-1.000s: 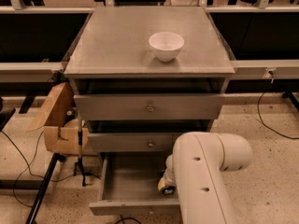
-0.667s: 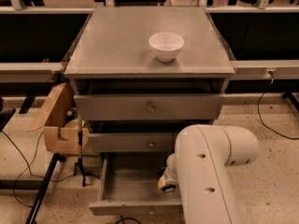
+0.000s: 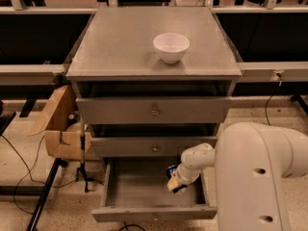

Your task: Pick pepsi can from bottom drawer and place on counter

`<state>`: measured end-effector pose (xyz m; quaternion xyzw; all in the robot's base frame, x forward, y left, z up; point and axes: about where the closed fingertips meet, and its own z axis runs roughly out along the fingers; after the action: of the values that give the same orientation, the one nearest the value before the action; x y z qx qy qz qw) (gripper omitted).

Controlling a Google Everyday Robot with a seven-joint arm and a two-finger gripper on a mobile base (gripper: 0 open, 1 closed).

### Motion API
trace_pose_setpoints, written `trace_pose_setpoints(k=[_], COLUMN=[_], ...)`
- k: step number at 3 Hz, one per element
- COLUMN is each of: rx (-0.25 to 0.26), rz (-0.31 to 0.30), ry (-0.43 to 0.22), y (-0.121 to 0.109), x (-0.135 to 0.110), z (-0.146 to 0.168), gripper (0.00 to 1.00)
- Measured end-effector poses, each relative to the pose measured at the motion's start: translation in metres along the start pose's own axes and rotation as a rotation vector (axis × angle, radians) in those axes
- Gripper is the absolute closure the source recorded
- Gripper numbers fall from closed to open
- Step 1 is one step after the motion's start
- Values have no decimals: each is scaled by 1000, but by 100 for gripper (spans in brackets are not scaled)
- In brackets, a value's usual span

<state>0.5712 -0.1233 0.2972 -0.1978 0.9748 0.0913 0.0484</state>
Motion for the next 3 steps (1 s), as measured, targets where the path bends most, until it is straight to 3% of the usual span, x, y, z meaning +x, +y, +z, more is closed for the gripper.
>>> trace_pose_setpoints(k=[1, 2, 3], rx=[7, 52, 135], rz=[-125, -247, -351], ry=[5, 28, 52], y=[-3, -12, -22], x=[-1, 2, 9], z=[-61, -135, -236], gripper=[100, 100, 100])
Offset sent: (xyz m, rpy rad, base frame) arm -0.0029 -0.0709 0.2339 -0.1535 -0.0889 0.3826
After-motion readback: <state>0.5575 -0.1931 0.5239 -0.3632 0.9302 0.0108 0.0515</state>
